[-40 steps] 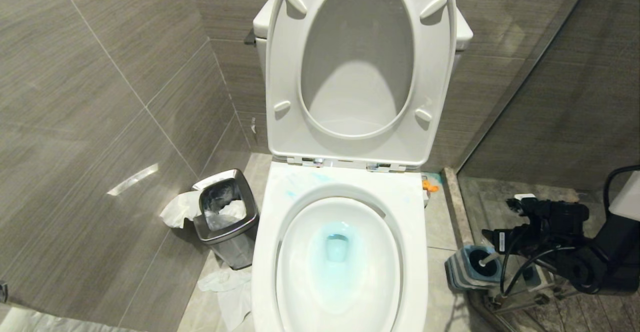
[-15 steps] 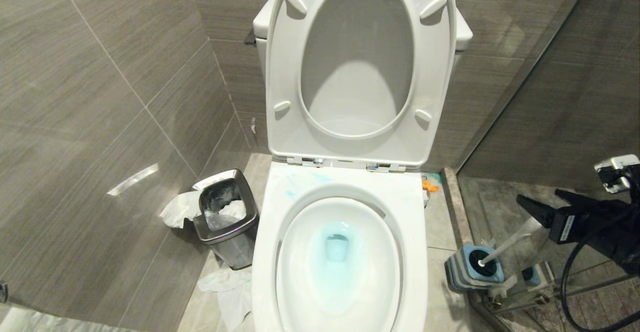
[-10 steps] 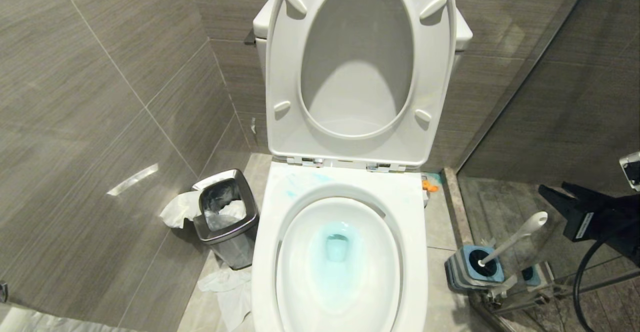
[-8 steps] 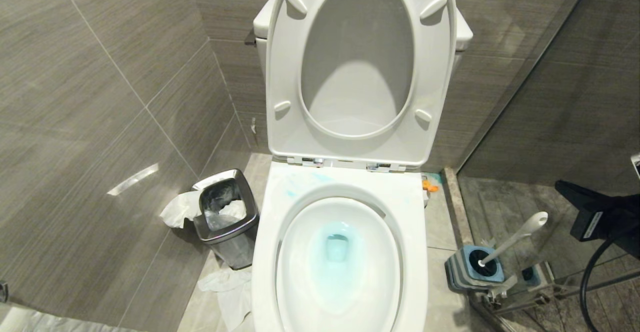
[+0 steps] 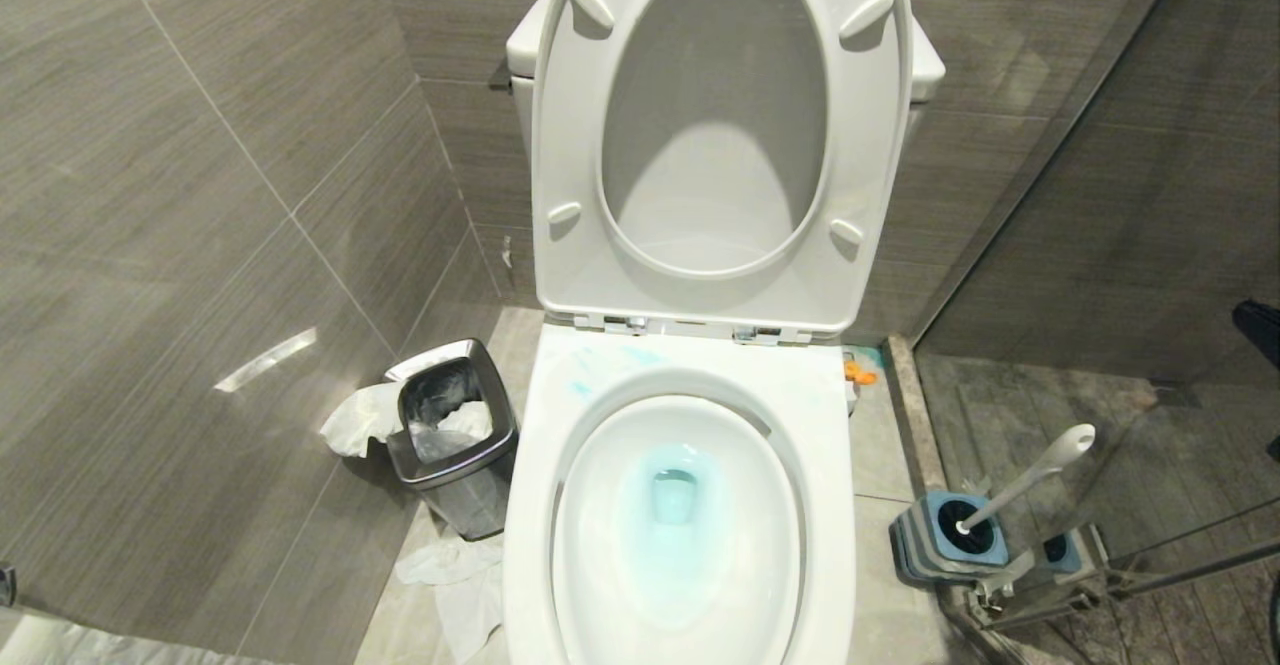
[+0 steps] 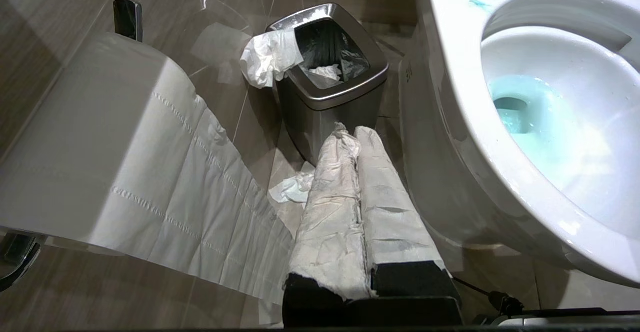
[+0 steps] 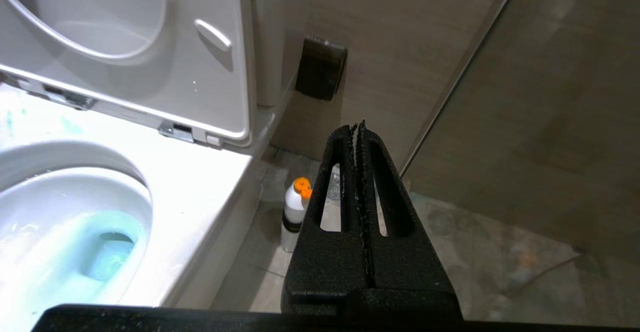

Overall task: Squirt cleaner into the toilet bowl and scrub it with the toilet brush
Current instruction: Flush the toilet

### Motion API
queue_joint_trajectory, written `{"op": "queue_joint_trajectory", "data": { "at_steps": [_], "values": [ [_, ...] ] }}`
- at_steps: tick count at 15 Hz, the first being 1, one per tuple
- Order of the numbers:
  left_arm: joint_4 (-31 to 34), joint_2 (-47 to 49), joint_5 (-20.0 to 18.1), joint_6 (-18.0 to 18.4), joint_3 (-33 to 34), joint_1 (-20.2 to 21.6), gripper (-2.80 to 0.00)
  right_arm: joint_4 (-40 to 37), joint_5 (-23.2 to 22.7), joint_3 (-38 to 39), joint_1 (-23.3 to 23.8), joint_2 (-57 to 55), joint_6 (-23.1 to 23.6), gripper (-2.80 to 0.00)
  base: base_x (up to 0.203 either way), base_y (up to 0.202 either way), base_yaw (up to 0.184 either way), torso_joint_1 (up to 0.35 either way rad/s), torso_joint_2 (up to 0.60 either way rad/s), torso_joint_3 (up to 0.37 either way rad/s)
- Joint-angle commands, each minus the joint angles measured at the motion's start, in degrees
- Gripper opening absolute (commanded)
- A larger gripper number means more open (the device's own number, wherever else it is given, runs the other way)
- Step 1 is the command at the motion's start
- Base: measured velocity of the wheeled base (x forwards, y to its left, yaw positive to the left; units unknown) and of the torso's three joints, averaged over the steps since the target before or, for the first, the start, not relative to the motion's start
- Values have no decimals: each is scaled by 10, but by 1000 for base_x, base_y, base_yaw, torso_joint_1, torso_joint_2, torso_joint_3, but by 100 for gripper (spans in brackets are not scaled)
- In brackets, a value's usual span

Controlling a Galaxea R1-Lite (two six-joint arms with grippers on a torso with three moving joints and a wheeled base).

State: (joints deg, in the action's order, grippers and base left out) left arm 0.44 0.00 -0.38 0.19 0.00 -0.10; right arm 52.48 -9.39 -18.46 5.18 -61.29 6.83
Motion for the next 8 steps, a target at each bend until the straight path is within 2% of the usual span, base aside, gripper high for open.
{"op": "queue_joint_trajectory", "data": {
  "at_steps": [1, 6, 8],
  "values": [
    [0, 1, 0, 0, 2, 0, -280, -64, -1, -4, -2, 128, 2, -280, 0, 0, 0, 0, 0, 0],
    [0, 1, 0, 0, 2, 0, -280, -322, 4, -52, -23, 320, 3, -280, 0, 0, 0, 0, 0, 0],
    [0, 1, 0, 0, 2, 0, -280, -403, 4, -78, -29, 377, 4, -280, 0, 0, 0, 0, 0, 0]
  ]
}}
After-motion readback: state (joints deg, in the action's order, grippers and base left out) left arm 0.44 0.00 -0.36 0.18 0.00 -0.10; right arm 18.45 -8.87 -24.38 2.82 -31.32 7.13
